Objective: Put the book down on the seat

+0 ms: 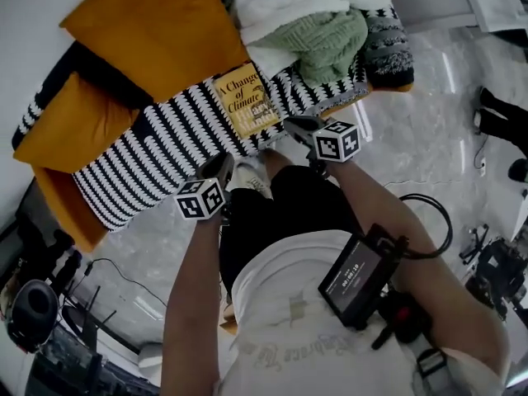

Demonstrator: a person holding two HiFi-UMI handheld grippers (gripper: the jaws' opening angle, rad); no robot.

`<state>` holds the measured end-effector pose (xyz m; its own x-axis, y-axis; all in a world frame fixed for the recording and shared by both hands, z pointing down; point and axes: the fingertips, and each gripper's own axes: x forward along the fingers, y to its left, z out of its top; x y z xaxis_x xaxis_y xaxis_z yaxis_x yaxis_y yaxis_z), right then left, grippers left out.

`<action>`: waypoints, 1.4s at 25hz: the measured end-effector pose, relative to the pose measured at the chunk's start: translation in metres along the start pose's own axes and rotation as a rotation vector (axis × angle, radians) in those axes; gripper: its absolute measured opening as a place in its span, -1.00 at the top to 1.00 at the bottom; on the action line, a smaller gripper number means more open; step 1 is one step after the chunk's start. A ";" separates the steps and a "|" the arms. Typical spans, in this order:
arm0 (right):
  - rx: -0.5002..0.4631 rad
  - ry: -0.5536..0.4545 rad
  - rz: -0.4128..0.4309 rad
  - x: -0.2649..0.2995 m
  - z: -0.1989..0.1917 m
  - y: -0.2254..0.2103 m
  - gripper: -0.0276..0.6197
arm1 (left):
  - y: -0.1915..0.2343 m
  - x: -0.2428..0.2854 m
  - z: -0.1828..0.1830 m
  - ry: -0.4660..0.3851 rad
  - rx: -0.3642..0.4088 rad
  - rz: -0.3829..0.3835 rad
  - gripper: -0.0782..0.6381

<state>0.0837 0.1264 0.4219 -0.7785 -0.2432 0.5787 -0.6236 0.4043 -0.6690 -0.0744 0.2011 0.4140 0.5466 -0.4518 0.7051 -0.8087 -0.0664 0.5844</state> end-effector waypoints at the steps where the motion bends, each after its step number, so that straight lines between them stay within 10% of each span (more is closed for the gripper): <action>1: -0.007 -0.009 0.005 -0.005 0.002 0.009 0.87 | -0.003 -0.009 0.002 -0.011 0.006 0.005 0.61; 22: -0.243 -0.170 0.117 -0.073 0.054 0.147 0.87 | -0.067 -0.126 0.046 -0.230 0.160 -0.081 0.75; 35: -0.377 -0.284 0.169 -0.121 0.067 0.224 0.87 | -0.108 -0.179 0.045 -0.275 0.386 -0.102 0.75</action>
<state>0.0337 0.1874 0.1711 -0.8877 -0.3561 0.2917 -0.4588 0.7364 -0.4972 -0.0941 0.2491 0.2067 0.5915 -0.6406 0.4896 -0.8041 -0.4240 0.4167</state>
